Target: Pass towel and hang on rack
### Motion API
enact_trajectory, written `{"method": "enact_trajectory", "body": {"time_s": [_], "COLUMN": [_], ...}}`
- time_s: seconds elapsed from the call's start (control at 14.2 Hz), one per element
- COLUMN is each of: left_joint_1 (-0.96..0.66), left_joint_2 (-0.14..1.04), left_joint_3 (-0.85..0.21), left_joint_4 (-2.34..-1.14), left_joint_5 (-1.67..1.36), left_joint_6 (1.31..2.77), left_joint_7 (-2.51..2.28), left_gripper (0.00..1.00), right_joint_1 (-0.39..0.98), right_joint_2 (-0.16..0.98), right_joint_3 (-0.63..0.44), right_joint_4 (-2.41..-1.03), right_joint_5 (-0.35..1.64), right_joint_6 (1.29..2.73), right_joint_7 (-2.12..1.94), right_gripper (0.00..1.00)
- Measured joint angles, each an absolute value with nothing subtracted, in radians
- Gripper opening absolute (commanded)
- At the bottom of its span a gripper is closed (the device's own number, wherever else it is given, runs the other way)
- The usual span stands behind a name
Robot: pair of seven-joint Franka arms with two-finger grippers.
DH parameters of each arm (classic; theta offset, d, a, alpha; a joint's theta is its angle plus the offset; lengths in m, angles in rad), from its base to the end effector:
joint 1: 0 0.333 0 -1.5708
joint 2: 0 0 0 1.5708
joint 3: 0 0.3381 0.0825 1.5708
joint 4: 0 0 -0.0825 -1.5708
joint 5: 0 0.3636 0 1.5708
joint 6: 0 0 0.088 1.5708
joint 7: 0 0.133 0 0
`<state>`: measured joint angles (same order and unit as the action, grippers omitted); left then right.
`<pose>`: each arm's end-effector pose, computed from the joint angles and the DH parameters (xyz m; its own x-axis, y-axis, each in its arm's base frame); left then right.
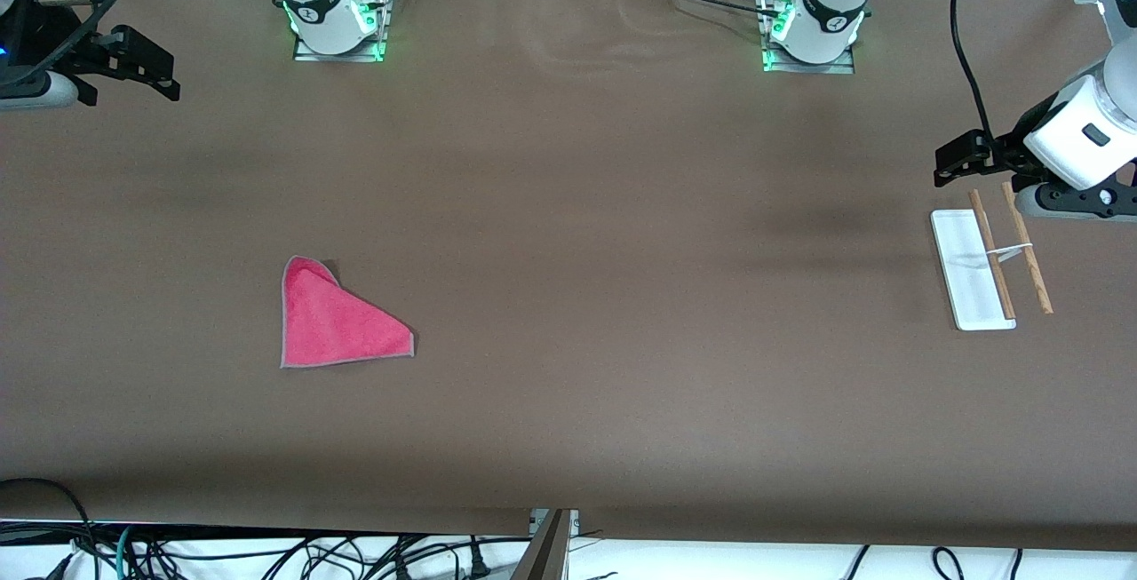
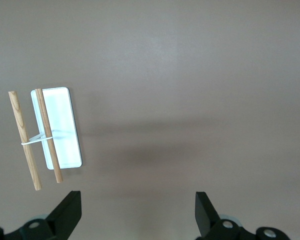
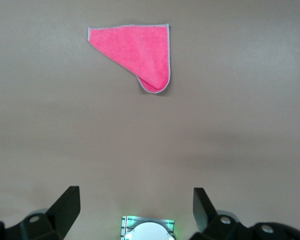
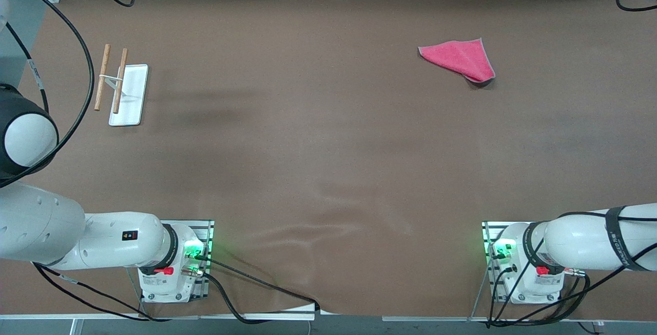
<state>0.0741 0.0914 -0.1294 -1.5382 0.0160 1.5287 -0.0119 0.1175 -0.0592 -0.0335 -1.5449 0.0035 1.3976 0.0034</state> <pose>0.5543 -0.0253 0.5824 0.9941 -0.0431 -0.0999 -0.0438 -0.9990 -0.0054 0.4919 0.0413 0.6483 0.9928 0.0810 -0.0880 0.0809 -0.9967 -0.0052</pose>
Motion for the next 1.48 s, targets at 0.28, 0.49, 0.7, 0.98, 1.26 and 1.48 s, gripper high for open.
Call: {"method": "enact_trajectory", "body": {"time_s": [0.28, 0.49, 0.7, 0.98, 1.26, 1.48], "left_joint_1": [0.074, 0.074, 0.074, 0.074, 0.074, 0.074], "left_joint_2": [0.091, 0.09, 0.09, 0.09, 0.09, 0.09], "left_joint_3": [-0.13, -0.13, -0.13, -0.13, -0.13, -0.13], "left_joint_4": [-1.538, -1.538, -1.538, -1.538, -1.538, -1.538], "left_joint_5": [0.016, 0.016, 0.016, 0.016, 0.016, 0.016], "left_joint_6": [1.512, 1.511, 1.511, 1.51, 1.509, 1.509], "left_joint_7": [-0.012, -0.012, -0.012, -0.012, -0.012, -0.012], "left_gripper": [1.0, 1.0, 1.0, 1.0, 1.0, 1.0], "right_joint_1": [0.117, 0.117, 0.117, 0.117, 0.117, 0.117], "right_joint_2": [-0.059, -0.059, -0.059, -0.058, -0.058, -0.057], "right_joint_3": [-0.034, -0.034, -0.034, -0.034, -0.035, -0.041], "right_joint_4": [-1.545, -1.546, -1.547, -1.55, -1.571, -1.633], "right_joint_5": [0.003, 0.003, 0.003, 0.003, 0.003, 0.003], "right_joint_6": [1.398, 1.397, 1.397, 1.397, 1.421, 1.482], "right_joint_7": [0.003, 0.003, 0.003, 0.004, 0.004, 0.004], "right_gripper": [1.0, 1.0, 1.0, 1.0, 1.0, 1.0]}}
